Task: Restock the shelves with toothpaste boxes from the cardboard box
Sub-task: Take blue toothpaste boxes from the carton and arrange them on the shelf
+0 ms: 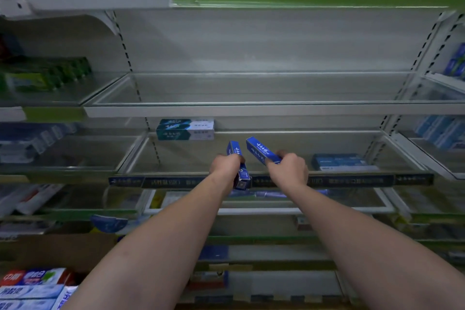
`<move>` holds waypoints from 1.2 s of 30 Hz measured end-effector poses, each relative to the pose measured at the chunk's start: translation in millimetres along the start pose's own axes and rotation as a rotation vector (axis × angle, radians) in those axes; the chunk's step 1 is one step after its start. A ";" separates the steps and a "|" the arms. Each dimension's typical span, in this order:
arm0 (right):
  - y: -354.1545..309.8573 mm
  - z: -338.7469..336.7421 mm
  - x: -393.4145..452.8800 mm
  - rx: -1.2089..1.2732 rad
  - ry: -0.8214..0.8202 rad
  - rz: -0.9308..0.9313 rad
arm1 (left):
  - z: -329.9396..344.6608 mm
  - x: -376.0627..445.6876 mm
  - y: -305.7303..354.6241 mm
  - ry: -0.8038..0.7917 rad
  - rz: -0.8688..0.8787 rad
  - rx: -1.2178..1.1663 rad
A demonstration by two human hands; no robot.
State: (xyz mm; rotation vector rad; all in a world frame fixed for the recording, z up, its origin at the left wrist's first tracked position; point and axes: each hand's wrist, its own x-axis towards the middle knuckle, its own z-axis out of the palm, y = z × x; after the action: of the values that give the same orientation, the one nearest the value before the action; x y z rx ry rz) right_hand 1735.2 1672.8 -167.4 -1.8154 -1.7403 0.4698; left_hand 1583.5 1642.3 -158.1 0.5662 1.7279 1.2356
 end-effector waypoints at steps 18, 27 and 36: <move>9.4 31.4 93.0 0.052 -0.154 -0.192 | 34.0 45.9 19.8 0.117 0.159 0.352; 14.9 37.3 106.0 0.016 -0.124 -0.311 | 29.7 53.5 8.0 0.100 0.451 0.605; 32.1 29.4 103.9 -0.242 -0.024 -0.487 | 7.2 55.5 -1.8 -0.001 0.726 0.996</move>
State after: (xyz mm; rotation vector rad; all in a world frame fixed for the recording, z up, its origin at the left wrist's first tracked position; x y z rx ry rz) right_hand 1751.7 1780.6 -195.9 -1.4580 -2.2433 0.0845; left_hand 1563.2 1688.3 -182.9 1.8927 2.1572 0.7011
